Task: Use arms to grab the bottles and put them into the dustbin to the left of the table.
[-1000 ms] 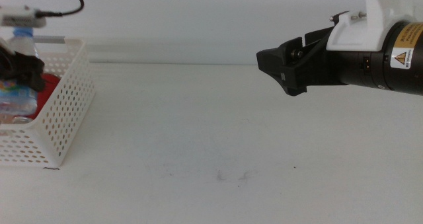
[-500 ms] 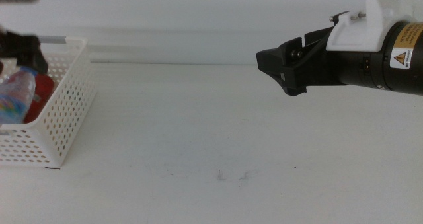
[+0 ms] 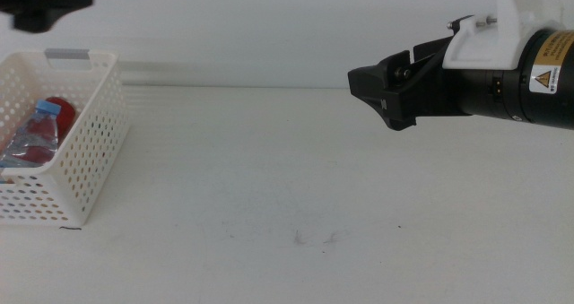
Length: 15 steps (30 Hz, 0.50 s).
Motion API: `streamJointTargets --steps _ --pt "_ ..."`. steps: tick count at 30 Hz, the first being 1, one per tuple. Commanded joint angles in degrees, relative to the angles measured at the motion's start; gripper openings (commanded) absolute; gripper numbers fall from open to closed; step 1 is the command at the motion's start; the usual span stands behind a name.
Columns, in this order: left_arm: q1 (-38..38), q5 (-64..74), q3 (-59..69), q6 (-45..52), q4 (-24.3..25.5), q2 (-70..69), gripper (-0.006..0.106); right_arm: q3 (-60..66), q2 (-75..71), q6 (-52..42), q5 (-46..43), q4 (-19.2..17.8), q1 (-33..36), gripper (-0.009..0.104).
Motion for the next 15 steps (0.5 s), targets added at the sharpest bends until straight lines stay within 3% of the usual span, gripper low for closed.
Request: streamJointTargets --steps 1,15 --pt "-0.6 -1.87 2.5 -0.65 0.28 -4.27 0.094 0.26 -0.24 -0.46 -0.24 -0.4 0.11 0.091" --pt "-0.6 -2.82 3.3 -0.41 0.36 -11.67 0.094 0.26 -0.24 -0.46 -0.24 -0.4 0.11 0.091"
